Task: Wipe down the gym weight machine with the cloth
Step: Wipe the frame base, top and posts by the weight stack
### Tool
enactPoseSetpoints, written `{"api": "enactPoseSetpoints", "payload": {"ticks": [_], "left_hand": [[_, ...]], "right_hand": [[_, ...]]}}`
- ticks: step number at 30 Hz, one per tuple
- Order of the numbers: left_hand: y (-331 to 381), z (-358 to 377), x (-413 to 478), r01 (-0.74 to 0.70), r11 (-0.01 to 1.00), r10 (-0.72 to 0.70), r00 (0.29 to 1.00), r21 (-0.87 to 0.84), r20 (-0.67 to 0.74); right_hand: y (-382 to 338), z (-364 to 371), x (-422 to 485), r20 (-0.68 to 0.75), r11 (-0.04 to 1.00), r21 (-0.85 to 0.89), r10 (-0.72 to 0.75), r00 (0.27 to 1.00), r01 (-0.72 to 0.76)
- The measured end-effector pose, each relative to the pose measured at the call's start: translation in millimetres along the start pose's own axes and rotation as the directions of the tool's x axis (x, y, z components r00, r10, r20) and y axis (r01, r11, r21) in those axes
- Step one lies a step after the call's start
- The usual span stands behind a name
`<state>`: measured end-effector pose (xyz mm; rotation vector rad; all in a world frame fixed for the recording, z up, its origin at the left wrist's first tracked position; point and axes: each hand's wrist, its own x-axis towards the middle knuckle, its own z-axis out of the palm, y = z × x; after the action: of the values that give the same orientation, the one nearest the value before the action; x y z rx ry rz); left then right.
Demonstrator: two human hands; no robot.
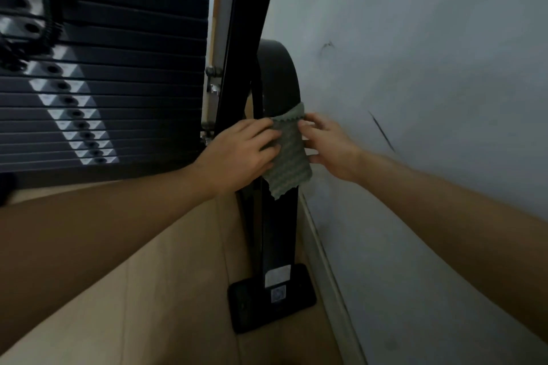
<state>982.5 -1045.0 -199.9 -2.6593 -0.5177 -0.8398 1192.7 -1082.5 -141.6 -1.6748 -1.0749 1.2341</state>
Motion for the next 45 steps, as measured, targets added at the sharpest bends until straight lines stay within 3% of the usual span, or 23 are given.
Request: {"api": "enactPoseSetpoints", "payload": {"ticks": [8,19,25,29,37,40,45], "left_hand": [[34,24,-30,-0.223,0.975,0.220,0.971,0.015,0.097],[81,38,-62,-0.386,0.922,0.379,0.883,-0.031,0.277],[120,47,-89,-0.483,0.874,0.447,0.752,-0.055,0.485],[142,57,-102,-0.581,0.813,0.436,0.557,-0.045,0.707],[144,62,-98,-0.725,0.682,0.521,0.384,-0.101,0.762],[133,60,-94,-0.715,0.691,0.534,0.406,-0.105,0.741],[104,53,-83,-0.636,0.764,0.552,0.559,-0.108,0.618]], "right_hand": [[52,-7,-16,0.111,0.940,0.046,0.332,0.937,-0.339],[121,5,-47,0.199,0.788,0.113,0.579,0.790,-0.606],[162,10,-73,0.205,0.700,0.075,0.686,0.698,-0.710],[170,9,-81,0.203,0.680,0.055,0.710,0.675,-0.732],[157,6,-77,0.207,0.659,0.089,0.721,0.661,-0.747],[146,4,-71,0.186,0.669,0.106,0.714,0.675,-0.736],[127,0,-58,0.169,0.706,0.139,0.674,0.719,-0.694]]}}
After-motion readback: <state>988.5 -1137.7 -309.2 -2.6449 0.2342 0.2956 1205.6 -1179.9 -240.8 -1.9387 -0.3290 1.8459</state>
